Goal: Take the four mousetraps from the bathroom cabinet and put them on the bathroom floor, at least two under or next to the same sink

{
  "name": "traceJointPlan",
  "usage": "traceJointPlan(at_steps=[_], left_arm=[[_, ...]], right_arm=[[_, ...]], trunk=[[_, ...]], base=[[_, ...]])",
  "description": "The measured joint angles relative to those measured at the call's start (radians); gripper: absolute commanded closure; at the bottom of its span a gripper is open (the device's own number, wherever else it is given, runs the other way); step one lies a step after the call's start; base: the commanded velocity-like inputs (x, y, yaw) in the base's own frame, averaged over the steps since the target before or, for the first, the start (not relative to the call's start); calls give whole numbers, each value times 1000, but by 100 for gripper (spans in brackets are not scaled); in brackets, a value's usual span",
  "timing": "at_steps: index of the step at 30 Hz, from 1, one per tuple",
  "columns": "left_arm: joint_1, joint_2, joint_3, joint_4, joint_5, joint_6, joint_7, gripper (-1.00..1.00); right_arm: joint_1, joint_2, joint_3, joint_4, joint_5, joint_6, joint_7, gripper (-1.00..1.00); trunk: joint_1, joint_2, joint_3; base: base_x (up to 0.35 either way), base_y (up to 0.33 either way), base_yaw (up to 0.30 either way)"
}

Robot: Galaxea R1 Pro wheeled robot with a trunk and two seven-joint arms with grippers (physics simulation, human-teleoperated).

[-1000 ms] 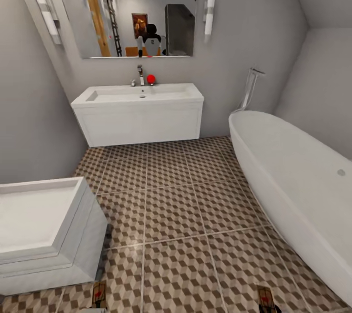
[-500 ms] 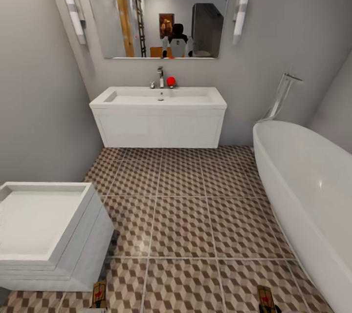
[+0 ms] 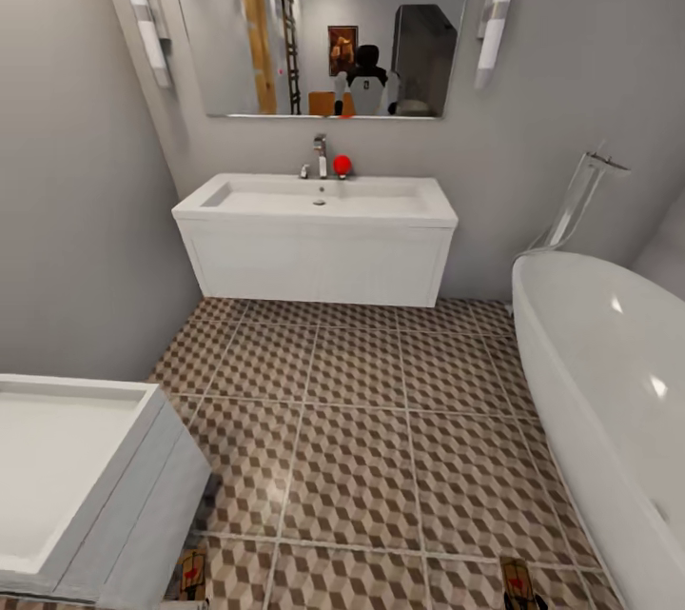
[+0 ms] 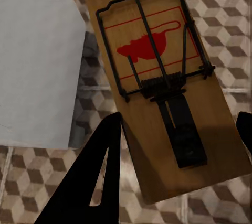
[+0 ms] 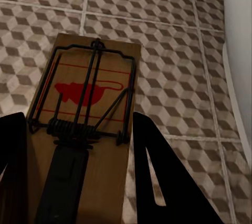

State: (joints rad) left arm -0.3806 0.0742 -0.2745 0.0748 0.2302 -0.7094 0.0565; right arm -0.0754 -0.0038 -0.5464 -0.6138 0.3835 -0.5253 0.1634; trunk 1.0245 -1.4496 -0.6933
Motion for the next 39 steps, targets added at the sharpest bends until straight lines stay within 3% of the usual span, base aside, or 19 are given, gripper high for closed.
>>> traceJointPlan(at_steps=[9, 39], left_arm=[[0, 0, 0, 0, 0, 0, 0, 100], [0, 0, 1, 0, 0, 0, 0, 100]], right_arm=[[0, 0, 0, 0, 0, 0, 0, 100], [0, 0, 0, 1, 0, 0, 0, 100]], trunk=[[0, 0, 2], [0, 0, 2]], base=[[326, -119, -102], [326, -2, -3]])
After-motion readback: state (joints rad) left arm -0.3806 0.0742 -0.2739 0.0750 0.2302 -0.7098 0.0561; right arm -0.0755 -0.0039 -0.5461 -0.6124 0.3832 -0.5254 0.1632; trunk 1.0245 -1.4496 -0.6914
